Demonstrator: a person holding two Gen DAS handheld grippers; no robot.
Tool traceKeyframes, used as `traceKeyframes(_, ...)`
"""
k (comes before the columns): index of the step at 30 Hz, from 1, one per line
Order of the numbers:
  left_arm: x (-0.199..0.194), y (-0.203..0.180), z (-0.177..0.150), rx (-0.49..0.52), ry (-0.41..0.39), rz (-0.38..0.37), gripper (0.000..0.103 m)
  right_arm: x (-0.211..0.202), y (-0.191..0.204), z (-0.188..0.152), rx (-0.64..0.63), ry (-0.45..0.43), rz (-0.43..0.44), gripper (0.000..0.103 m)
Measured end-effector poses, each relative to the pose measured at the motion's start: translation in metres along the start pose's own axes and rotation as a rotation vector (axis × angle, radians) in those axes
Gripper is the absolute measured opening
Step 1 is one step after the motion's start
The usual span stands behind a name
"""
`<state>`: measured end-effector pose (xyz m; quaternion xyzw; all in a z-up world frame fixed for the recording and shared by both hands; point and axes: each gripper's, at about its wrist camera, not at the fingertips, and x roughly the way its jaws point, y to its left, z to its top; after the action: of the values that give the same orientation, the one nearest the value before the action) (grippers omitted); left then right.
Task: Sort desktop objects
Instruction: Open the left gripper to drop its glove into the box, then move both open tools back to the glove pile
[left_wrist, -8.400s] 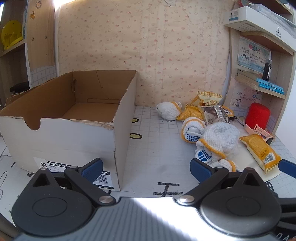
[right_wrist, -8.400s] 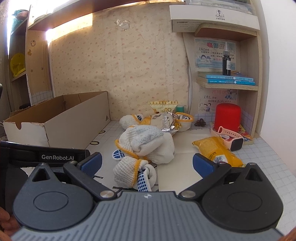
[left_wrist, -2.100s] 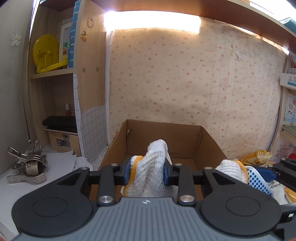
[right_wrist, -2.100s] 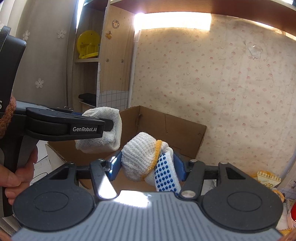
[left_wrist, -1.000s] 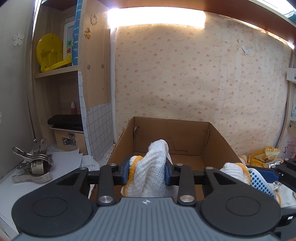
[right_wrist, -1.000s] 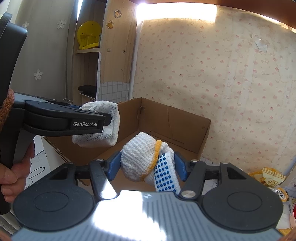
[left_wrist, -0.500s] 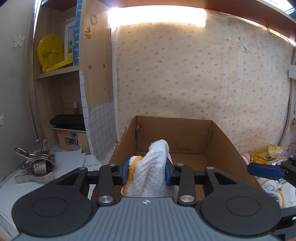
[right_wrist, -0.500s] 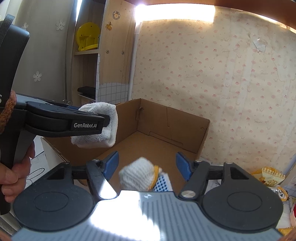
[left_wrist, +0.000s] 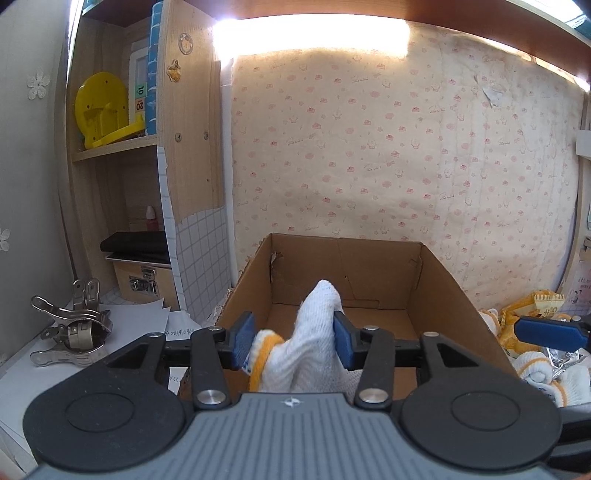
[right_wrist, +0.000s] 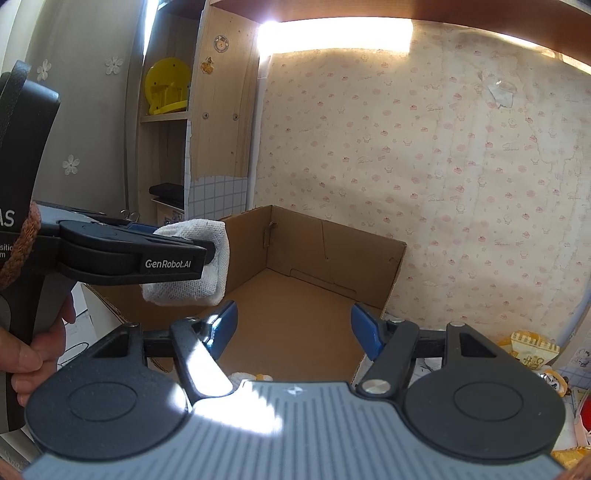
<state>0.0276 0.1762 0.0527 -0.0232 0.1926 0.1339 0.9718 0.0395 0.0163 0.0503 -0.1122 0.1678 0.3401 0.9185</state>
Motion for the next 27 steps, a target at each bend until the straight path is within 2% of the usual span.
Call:
traceKeyframes(2,0.0,-0.002,0.001,0.01,-0.005,0.008,0.049,-0.002,-0.003,-0.001,0.006,-0.003,-0.006,0.067)
traceKeyframes(4,-0.001,-0.003,0.002,0.016,-0.013,0.019,0.063,-0.004,-0.005,-0.001,0.014,-0.005,-0.009,0.067)
traceKeyframes(5,-0.002,-0.003,0.002,0.015,-0.02,0.018,0.064,-0.005,-0.006,-0.002,0.017,-0.007,-0.01,0.067)
traceKeyframes(19,-0.008,-0.012,0.006,0.025,-0.031,0.012,0.065,-0.02,-0.017,-0.006,0.047,-0.036,-0.035,0.067)
traceKeyframes(27,-0.022,-0.03,0.006,0.012,-0.046,-0.044,0.065,-0.033,-0.028,-0.012,0.063,-0.046,-0.069,0.067)
